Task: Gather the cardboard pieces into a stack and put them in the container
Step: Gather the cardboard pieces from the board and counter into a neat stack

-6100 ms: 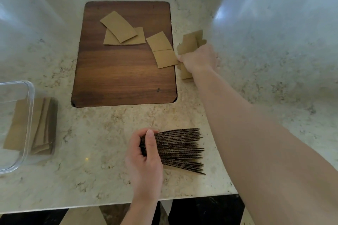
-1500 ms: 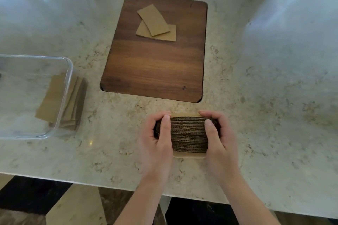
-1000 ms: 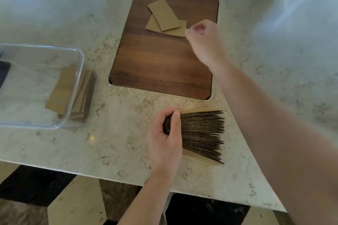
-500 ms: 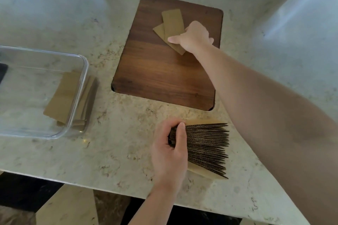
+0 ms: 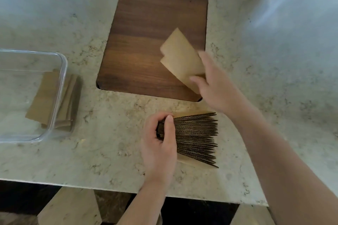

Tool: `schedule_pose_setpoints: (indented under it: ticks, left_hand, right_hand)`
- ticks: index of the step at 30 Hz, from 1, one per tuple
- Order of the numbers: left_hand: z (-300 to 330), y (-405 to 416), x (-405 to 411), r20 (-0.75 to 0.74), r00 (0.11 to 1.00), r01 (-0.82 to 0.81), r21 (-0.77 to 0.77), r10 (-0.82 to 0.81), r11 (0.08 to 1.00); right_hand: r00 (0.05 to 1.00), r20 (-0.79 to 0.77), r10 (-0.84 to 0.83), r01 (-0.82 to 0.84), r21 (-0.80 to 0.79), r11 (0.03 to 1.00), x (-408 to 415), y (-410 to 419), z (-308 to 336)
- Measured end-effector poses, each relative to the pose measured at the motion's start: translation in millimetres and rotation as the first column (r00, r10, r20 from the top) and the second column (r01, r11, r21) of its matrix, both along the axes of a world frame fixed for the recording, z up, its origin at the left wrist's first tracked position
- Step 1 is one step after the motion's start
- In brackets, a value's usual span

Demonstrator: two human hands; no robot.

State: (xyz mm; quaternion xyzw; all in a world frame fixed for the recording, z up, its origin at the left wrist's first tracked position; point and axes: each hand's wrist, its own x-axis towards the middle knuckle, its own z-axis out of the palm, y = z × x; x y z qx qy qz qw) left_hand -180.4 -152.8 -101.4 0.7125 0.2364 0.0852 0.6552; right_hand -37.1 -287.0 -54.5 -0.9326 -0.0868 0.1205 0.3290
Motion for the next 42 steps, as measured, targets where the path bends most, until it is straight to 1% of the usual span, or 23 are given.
schedule_pose_setpoints:
  ticks: [2, 4, 6, 7, 10, 12, 13, 15, 16, 17, 19, 20, 22, 24, 26, 28, 32, 35, 37, 41, 42]
  left_hand:
    - [1.3, 0.0, 0.0, 0.007, 1.000, 0.004, 0.003, -0.004, 1.000]
    - [1.1, -0.2, 0.5, 0.010, 1.000, 0.007, -0.015, -0.006, 1.000]
    - [1.2, -0.5, 0.3, 0.011, 1.000, -0.001, -0.024, 0.001, 1.000]
    - [0.7, -0.6, 0.0, 0.008, 1.000, -0.010, -0.023, 0.010, 1.000]
    - [3.0, -1.5, 0.4, 0.006, 1.000, -0.019, -0.022, 0.019, 1.000]
    - [4.5, -2.4, 0.8, 0.015, 1.000, -0.005, -0.052, 0.006, 0.999]
    - [3.9, -2.6, 1.1, 0.020, 1.000, -0.003, -0.032, 0.004, 0.999]
    - [3.9, -1.7, 1.6, 0.029, 1.000, 0.006, 0.035, -0.007, 0.999]
    - [4.6, -1.6, 2.0, 0.031, 0.999, 0.009, 0.047, -0.011, 0.999]
    - [5.7, -2.0, 2.6, 0.027, 1.000, 0.008, 0.043, -0.009, 0.999]
    - [9.3, -3.0, 4.8, -0.005, 1.000, 0.003, 0.013, -0.003, 1.000]
    - [11.1, -2.8, 5.9, -0.024, 1.000, 0.002, -0.001, -0.002, 1.000]
    - [13.2, -1.6, 8.2, -0.055, 0.998, 0.001, -0.025, -0.002, 1.000]
    - [16.2, -1.7, 9.6, -0.083, 0.997, 0.003, -0.042, -0.006, 0.999]
    - [18.9, -2.3, 9.6, -0.074, 0.997, 0.003, -0.014, -0.004, 1.000]
    - [19.4, -3.6, 9.6, -0.068, 0.998, -0.006, 0.000, 0.006, 1.000]
    - [18.4, -4.4, 12.9, -0.082, 0.996, -0.016, 0.007, 0.017, 1.000]
    - [17.3, -4.6, 13.9, -0.066, 0.998, -0.016, 0.007, 0.016, 1.000]
    - [15.9, -4.0, 12.9, -0.041, 0.999, -0.017, 0.018, 0.018, 1.000]
    - [11.2, -2.0, 11.5, 0.024, 1.000, -0.004, 0.011, 0.004, 1.000]
    - [9.9, -1.4, 10.3, 0.034, 0.999, -0.004, -0.005, 0.005, 1.000]
  right_hand:
    - [0.994, 0.031, 0.100, -0.098, -0.067, 0.993, -34.6, -26.3, 6.2]
    - [0.983, 0.033, 0.180, -0.175, -0.119, 0.977, -55.3, -36.0, 11.7]
    - [0.973, 0.015, 0.232, -0.229, -0.108, 0.967, -67.8, -34.9, 12.5]
    - [0.972, -0.003, 0.234, -0.233, -0.073, 0.970, -72.3, -33.2, 11.3]
    - [0.985, -0.074, 0.157, -0.151, 0.081, 0.985, -80.8, -29.0, 5.9]
    - [0.983, -0.126, 0.134, -0.115, 0.144, 0.983, -81.7, -22.7, 1.5]
    - [0.981, -0.143, 0.129, -0.106, 0.160, 0.981, -81.9, -19.4, -1.2]
    - [0.988, -0.128, 0.089, -0.062, 0.202, 0.977, -83.8, -16.5, -6.4]
    - [0.993, -0.115, 0.039, -0.007, 0.262, 0.965, -86.5, -17.6, -9.1]
    - [0.992, -0.121, -0.025, 0.067, 0.358, 0.931, -91.0, -20.1, -11.2]
    - [0.974, -0.173, -0.148, 0.221, 0.567, 0.793, -106.0, -27.3, -15.8]
    - [0.960, -0.197, -0.198, 0.279, 0.634, 0.722, -115.4, -30.4, -18.5]
    - [0.933, -0.248, -0.262, 0.359, 0.693, 0.624, -133.1, -31.0, -23.9]
    - [0.930, -0.263, -0.258, 0.366, 0.736, 0.569, -148.9, -23.3, -27.7]
    - [0.947, -0.205, -0.249, 0.315, 0.749, 0.582, -160.8, -9.9, -29.9]
    - [0.947, -0.127, -0.296, 0.289, 0.741, 0.606, -167.3, 1.6, -31.1]
    - [0.874, -0.043, -0.483, 0.336, 0.773, 0.539, -172.8, 2.7, -34.7]
    - [0.837, 0.031, -0.547, 0.345, 0.745, 0.571, -179.4, 3.5, -39.2]
    - [0.833, 0.039, -0.553, 0.361, 0.718, 0.595, -179.9, 9.8, -42.2]
    - [0.835, -0.069, -0.546, 0.416, 0.729, 0.544, -161.7, 10.7, -43.6]
    - [0.852, -0.079, -0.518, 0.407, 0.724, 0.557, -156.3, 9.1, -42.2]
